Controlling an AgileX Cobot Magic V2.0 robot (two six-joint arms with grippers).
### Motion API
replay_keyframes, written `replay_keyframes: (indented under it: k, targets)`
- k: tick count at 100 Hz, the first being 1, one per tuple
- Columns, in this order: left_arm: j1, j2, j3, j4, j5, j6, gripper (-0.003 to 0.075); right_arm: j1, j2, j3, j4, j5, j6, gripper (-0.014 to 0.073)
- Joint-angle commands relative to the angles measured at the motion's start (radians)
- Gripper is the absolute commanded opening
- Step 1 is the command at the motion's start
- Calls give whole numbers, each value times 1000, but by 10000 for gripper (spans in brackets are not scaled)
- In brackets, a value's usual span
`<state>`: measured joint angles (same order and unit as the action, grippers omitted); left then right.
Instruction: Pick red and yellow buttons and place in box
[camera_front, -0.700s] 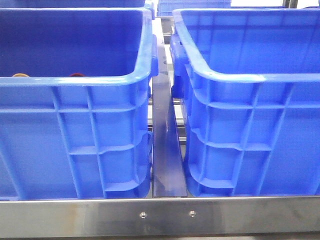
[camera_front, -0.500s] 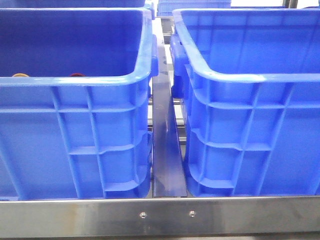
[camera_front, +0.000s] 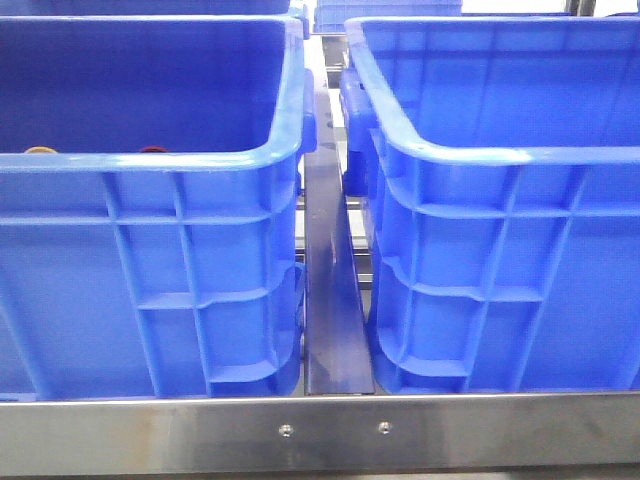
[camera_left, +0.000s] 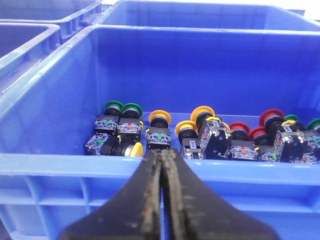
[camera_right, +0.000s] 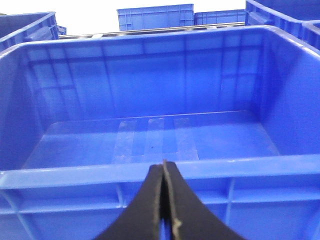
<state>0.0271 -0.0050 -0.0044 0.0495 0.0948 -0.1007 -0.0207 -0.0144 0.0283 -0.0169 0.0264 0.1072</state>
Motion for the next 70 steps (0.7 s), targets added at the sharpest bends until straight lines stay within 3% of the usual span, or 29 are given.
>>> replay_keyframes:
  k: [1,34,54,70]
  targets:
    - [-9,-32,-53,0,-61,-3,-20,1,-16,5,-3,-83,-1,-63]
    - [-9,42,-290,0,204,-3,-20,1,-16,5,-3,-83,-1,-63]
    - [-9,229,-440,-11,342,-1,-20,1,-16,5,-3,-83,-1,-63]
    - [-9,410,-541,-23,370,1,-20,1,-16,5,-3,-83,-1,-63]
